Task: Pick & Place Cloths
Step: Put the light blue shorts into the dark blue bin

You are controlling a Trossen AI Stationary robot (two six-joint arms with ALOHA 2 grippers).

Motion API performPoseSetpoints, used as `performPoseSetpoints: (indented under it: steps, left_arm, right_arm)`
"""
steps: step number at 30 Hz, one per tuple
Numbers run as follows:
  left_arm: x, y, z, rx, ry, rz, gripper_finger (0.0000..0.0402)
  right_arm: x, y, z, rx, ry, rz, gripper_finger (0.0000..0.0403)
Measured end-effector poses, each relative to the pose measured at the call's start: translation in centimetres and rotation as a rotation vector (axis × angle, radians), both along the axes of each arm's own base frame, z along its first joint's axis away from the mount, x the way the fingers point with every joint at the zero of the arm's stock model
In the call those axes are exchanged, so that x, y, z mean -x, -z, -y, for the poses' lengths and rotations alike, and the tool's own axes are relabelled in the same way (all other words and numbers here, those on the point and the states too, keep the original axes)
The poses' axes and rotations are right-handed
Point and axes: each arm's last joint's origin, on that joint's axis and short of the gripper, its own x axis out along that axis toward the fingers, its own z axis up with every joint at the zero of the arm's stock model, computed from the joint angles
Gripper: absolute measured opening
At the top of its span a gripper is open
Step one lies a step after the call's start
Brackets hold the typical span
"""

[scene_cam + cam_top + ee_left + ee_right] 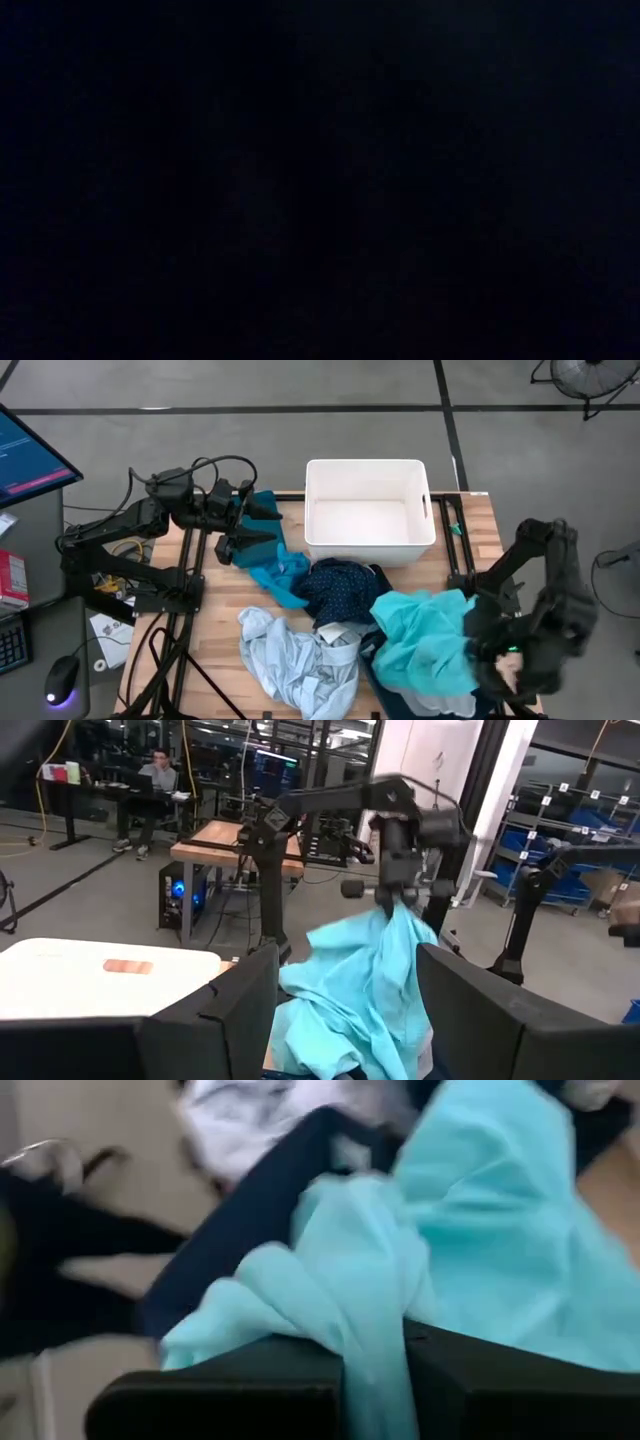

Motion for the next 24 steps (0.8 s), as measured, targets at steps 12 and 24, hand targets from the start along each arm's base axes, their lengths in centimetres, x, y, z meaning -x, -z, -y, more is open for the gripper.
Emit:
performPoseSetpoints:
  steps: [12, 24]
  left_arm:
    - [0.0, 0.0, 0.0, -0.003, 0.000, 0.000, 0.0218]
    - [0.0, 0.0, 0.0, -0.011, 0.000, 0.000, 0.0218]
  right_arm:
    - [-5.6, 12.3, -2.7, -0.098, 0.121, -0.122, 0.0000]
    - [-8.1, 20.5, -4.1, -0.203, 0.077, -0.412, 0.0037]
